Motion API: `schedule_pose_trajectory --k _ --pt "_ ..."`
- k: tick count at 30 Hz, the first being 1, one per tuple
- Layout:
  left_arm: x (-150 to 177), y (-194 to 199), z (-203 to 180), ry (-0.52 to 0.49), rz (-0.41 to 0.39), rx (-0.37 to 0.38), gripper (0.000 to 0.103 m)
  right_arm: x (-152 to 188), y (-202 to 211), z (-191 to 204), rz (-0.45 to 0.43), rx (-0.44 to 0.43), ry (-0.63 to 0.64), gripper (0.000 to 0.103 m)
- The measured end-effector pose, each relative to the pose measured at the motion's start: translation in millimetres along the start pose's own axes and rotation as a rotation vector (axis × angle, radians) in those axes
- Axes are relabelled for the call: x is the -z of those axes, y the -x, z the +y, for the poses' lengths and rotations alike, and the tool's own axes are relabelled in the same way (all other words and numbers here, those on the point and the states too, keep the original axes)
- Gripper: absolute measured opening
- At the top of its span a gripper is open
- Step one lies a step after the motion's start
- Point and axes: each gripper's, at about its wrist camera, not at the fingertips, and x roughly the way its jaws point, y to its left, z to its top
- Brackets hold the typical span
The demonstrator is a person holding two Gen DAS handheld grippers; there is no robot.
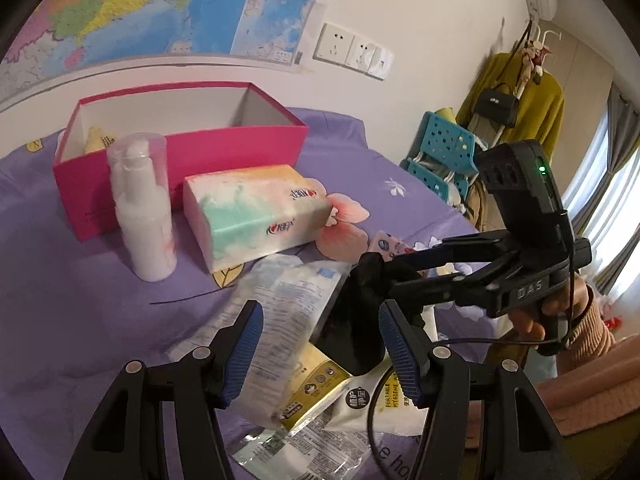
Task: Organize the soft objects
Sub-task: 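Grasp the black cloth item with the right gripper and lift it, then lower the black cloth into the pink box and open the right gripper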
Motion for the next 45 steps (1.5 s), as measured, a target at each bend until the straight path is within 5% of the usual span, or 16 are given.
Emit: schedule_pose_trajectory --k 5,6,9,13,25,30,35,45 --pt "2.3 -1.6 -6.4 -0.019 0.005 0.008 0.061 3.5 -14.1 1.1 -0.004 0.022 0.017 0.070" --pt "2.5 -2.5 -7.2 -0.020 0.007 0.008 0.061 4.4 -15.2 1.1 -0.010 0.020 0.017 0.066" --pt "2.7 -4.5 -8.5 -0.020 0.016 0.013 0.061 5.3 -16.3 -1.5 -0.015 0.010 0.010 0.030" --pt "0.8 -8.9 -13.8 -0.037 0.027 0.031 0.061 4.6 -3.0 -3.6 -0.062 -0.011 0.006 0.023" --pt "-12.7 -24.5 -36.8 -0.093 0.041 0.113 0.061 -14.4 51.9 15.9 -0.216 -0.084 0.046 0.022" --pt "-25.4 -17.4 -45.7 -0.122 0.001 0.142 0.050 -27.4 63.3 25.4 -0.255 -0.119 0.077 0.022" --pt "-48.7 -7.2 -47.3 -0.141 -0.050 0.089 0.033 -45.7 73.5 33.0 -0.303 -0.131 0.108 0.022" --pt "-111.9 -1.5 -25.4 -0.139 -0.124 -0.054 0.025 -111.6 80.2 25.0 -0.400 -0.149 0.124 0.022"
